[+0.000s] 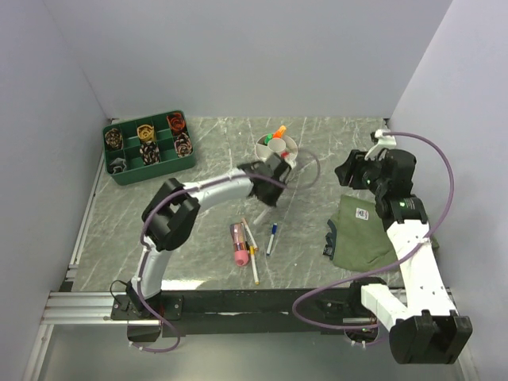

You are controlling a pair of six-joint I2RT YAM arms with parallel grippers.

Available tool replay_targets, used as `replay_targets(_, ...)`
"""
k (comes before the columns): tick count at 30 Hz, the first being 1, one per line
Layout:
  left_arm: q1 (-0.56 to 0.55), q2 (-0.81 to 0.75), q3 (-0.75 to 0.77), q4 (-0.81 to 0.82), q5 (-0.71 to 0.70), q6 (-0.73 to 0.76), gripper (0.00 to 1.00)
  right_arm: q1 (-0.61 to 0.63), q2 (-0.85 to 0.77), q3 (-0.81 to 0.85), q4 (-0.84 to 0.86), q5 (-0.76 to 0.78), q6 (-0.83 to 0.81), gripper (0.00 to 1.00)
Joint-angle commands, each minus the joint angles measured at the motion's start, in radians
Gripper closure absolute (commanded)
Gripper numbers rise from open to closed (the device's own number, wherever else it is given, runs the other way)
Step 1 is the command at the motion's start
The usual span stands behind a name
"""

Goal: Sort the stationery into containers
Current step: Pick up the pen from the center of the board, then place the pen in the storage box.

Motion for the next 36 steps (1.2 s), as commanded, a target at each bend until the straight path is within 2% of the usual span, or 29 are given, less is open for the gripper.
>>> replay_targets(1,0.115,-0.081,0.222,-0.082,0.18,0.033,0.99,-0.006,0.031,0.131,-0.034,0.026,-0.056,0.42)
replay_targets(2,0.13,-0.09,0.268,-0.082,0.206,0.034,0.99,-0.006,0.04,0.146,-0.045,0.033,-0.065,0.42)
replay_targets(5,0.193,-0.15,0.283,-0.03,0.36,0.028,0.99,-0.006,0.073,0.197,-0.072,0.052,-0.076,0.43)
replay_targets(7,0.228,-0.214,0.258,0.077,0.426,0.018,0.99,-0.006,0.088,0.215,-0.075,0.064,-0.076,0.43)
replay_targets(8,0.242,-0.245,0.173,0.149,0.453,0.016,0.99,-0.004,0.093,0.222,-0.074,0.069,-0.077,0.43)
replay_targets(9,0.253,-0.283,0.102,0.242,0.48,0.016,0.99,-0.004,0.099,0.223,-0.071,0.073,-0.079,0.43)
replay_targets(10,0.271,-0.363,0.019,0.503,0.499,0.027,0.99,-0.004,0.102,0.219,-0.056,0.076,-0.079,0.43)
replay_targets(11,0.279,-0.395,-0.148,0.648,0.506,0.037,0.99,-0.004,0.103,0.217,-0.048,0.087,-0.076,0.43)
replay_targets(14,0.288,-0.437,-0.344,1.104,0.501,0.105,0.99,-0.004,0.116,0.214,-0.032,0.09,-0.076,0.43)
replay_targets(21,0.302,-0.275,-0.251,1.269,0.465,0.1,0.99,-0.004,0.131,0.214,-0.034,0.104,-0.103,0.43)
replay_targets(25,0.31,-0.163,-0.153,1.259,0.459,0.065,0.99,-0.004,0.131,0.206,-0.04,0.113,-0.108,0.43)
replay_targets(36,0.336,0.009,-0.066,1.311,0.436,0.027,0.99,-0.006,0.155,0.222,-0.075,0.122,-0.117,0.43)
